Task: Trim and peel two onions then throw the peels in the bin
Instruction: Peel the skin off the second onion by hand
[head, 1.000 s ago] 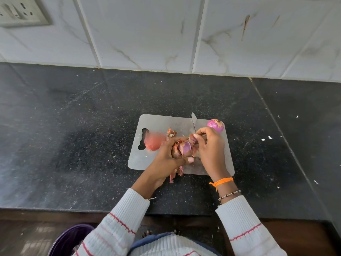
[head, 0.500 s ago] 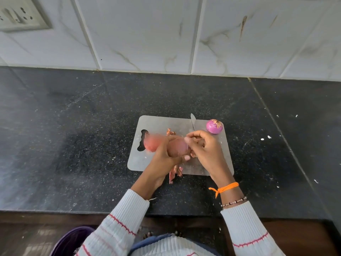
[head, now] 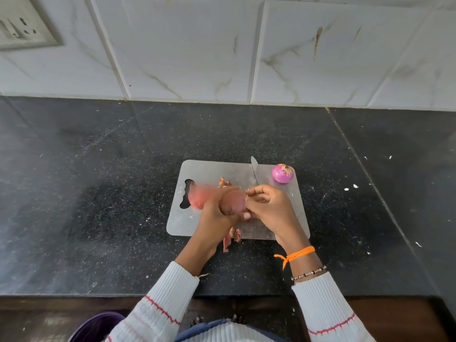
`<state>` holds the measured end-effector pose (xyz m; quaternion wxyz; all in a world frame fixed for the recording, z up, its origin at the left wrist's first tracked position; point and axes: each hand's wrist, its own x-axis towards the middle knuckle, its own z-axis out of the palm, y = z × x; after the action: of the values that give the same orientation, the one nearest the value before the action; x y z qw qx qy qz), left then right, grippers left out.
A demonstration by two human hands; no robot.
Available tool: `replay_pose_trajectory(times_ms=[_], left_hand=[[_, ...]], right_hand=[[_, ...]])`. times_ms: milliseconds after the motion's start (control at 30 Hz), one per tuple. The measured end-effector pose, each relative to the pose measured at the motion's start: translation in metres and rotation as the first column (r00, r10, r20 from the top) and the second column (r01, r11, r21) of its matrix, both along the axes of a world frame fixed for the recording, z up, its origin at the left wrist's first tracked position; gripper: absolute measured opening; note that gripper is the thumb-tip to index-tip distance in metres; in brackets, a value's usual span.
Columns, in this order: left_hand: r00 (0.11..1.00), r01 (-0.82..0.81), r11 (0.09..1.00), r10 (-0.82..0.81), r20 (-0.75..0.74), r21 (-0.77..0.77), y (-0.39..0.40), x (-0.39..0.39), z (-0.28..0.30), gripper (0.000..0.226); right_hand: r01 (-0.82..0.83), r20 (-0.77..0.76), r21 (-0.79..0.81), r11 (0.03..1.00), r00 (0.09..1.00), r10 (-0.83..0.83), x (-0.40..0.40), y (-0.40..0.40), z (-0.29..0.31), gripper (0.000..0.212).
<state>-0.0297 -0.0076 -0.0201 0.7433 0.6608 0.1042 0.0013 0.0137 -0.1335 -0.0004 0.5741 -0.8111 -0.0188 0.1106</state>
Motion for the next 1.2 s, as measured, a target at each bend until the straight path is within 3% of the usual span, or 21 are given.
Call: replay_pose_trajectory(times_ms=[167, 267, 400, 467, 500, 700, 833, 967, 1200], left_hand=[[1.000, -0.002, 0.998, 0.002, 0.012, 0.066, 0.001, 0.002, 0.000, 0.057], [1.000, -0.011, 1.000, 0.011, 0.005, 0.024, 0.003, 0.003, 0.000, 0.056], [0.999, -0.036, 0.999, 0.036, 0.015, -0.007, 0.004, 0.005, 0.004, 0.055], [0.999, -0.043, 0.998, 0.044, 0.012, -0.034, 0.005, 0.005, 0.005, 0.056], [0.999, -0.046, 0.998, 0.047, 0.007, -0.040, 0.005, 0.006, 0.005, 0.056], [0.999, -0.032, 0.997, 0.031, -0.021, -0.076, 0.007, 0.003, 0.004, 0.056], [0.999, -0.039, 0.997, 0.039, 0.003, -0.072, 0.004, 0.004, 0.003, 0.055], [1.000, -0.023, 0.995, 0.024, 0.007, -0.093, 0.002, 0.004, 0.007, 0.050], [0.999, -0.044, 0.997, 0.043, -0.023, -0.067, 0.005, 0.007, 0.007, 0.054]], right_hand=[[-0.006, 0.113, -0.120, 0.993, 0.993, 0.019, 0.000, 0.005, 0.003, 0.019], [0.028, 0.148, -0.112, 0.993, 0.989, -0.011, 0.002, 0.004, 0.000, 0.017], [0.028, 0.025, 0.106, 0.994, 0.999, -0.031, 0.004, -0.001, -0.001, 0.022], [0.030, -0.055, 0.230, 0.973, 0.998, -0.018, 0.002, 0.000, 0.000, 0.012], [0.022, -0.072, 0.253, 0.967, 0.997, -0.004, 0.000, 0.000, 0.002, 0.005], [0.023, -0.204, 0.400, 0.916, 0.977, 0.064, -0.002, 0.001, 0.006, 0.016], [0.119, -0.286, 0.403, 0.907, 0.958, 0.002, -0.001, 0.008, 0.010, 0.021], [0.214, -0.266, 0.381, 0.899, 0.957, -0.115, -0.002, 0.013, 0.003, 0.026], [0.110, -0.281, 0.449, 0.887, 0.959, 0.024, 0.004, -0.006, 0.008, 0.021]])
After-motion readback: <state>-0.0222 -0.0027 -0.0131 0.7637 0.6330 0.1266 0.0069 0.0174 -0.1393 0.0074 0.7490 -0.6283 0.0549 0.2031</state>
